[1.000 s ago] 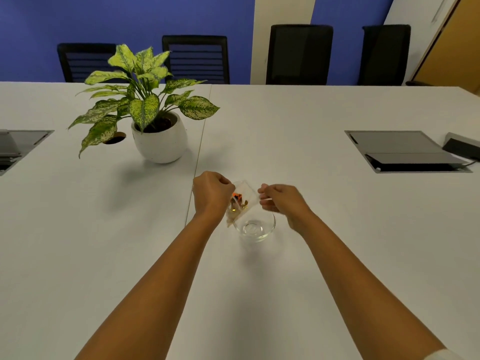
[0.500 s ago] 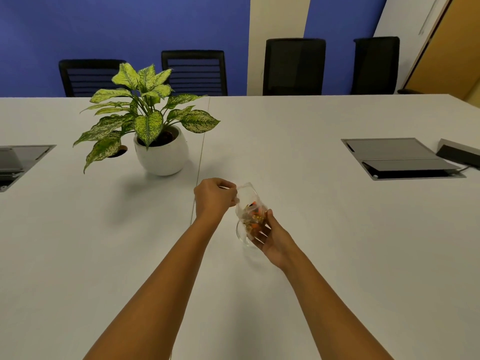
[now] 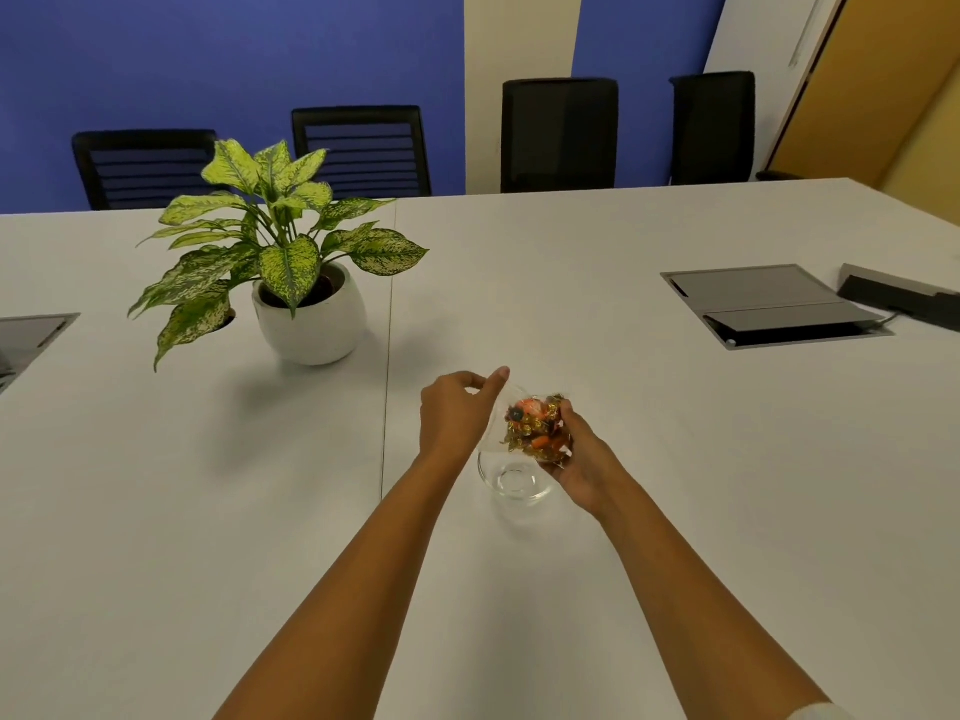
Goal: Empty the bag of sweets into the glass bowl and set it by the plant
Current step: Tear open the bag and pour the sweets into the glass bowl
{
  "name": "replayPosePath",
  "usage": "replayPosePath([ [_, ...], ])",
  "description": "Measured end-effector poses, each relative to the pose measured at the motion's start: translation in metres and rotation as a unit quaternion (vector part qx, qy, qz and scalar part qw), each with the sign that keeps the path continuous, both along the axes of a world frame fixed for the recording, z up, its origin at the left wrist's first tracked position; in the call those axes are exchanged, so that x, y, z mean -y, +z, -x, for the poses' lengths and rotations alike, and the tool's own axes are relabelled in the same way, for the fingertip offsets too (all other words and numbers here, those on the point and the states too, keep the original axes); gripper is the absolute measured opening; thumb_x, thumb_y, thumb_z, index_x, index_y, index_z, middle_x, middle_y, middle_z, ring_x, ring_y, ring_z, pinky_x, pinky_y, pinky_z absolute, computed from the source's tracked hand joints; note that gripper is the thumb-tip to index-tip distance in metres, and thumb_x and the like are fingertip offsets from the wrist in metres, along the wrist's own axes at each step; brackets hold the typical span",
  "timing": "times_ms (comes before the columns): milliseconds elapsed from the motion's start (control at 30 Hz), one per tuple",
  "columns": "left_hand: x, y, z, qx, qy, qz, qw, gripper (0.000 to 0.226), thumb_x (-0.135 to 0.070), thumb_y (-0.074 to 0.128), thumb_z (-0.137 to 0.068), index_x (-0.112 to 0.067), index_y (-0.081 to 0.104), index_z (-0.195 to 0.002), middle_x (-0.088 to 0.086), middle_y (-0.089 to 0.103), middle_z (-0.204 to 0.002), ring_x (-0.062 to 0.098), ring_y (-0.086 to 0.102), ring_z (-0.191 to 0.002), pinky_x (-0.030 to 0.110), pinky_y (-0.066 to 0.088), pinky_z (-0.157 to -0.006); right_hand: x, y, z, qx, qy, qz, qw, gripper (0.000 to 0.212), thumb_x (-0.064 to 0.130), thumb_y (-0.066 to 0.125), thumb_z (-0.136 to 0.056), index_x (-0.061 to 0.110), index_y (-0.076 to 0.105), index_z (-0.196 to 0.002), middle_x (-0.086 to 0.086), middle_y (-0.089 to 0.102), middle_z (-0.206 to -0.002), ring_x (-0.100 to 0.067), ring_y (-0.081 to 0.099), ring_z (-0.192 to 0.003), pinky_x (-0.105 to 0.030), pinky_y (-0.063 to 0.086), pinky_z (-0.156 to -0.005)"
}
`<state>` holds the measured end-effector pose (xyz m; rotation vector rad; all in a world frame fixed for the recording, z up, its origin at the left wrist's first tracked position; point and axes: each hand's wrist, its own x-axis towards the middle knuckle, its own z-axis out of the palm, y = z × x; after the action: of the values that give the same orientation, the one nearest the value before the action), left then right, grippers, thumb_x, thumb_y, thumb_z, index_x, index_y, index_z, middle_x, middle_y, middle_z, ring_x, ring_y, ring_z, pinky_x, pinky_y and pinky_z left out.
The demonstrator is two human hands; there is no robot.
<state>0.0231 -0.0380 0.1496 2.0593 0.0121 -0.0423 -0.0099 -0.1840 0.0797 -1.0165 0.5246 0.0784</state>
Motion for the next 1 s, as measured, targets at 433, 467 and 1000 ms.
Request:
replayPosePath([
  [433, 0.025, -0.043, -0.01, -0.092, 0.107, 0.147, 0.979, 0.019, 0.002, 0.067, -0.078, -0.007, 0.069, -0.095, 0.016, 0.07, -0.097, 0.02, 0.065, -0.073, 0.025, 0.056, -0.069, 0.038, -0.018, -0.006, -0.024, 0.05, 0.082, 0.995, 0.024, 0.036, 0.042, -0.097, 0.02, 0.052, -0.113, 0.002, 0.06, -0.103, -0.014, 0.059, -0.096, -0.035, 0.046, -0.091],
  [467, 0.026, -0.045, -0.011, -0.106, 0.112, 0.157, 0.976, 0.02, 0.002, 0.067, -0.078, -0.008, 0.069, -0.096, 0.015, 0.07, -0.097, 0.019, 0.065, -0.073, 0.025, 0.056, -0.069, 0.041, -0.02, -0.006, -0.025, 0.055, 0.086, 0.994, 0.025, 0.036, 0.043, -0.097, 0.02, 0.052, -0.114, 0.002, 0.061, -0.104, -0.014, 0.059, -0.097, -0.035, 0.046, -0.09],
  [1000, 0.031, -0.076, -0.01, -0.233, 0.171, 0.309, 0.906, 0.032, 0.012, 0.058, -0.082, -0.002, 0.066, -0.109, 0.014, 0.066, -0.11, 0.026, 0.062, -0.097, 0.038, 0.051, -0.09, 0.061, -0.025, -0.01, -0.055, -0.004, 0.179, 0.982, 0.024, 0.021, 0.07, -0.082, 0.013, 0.069, -0.105, -0.01, 0.069, -0.112, -0.024, 0.063, -0.106, -0.029, 0.053, -0.067],
])
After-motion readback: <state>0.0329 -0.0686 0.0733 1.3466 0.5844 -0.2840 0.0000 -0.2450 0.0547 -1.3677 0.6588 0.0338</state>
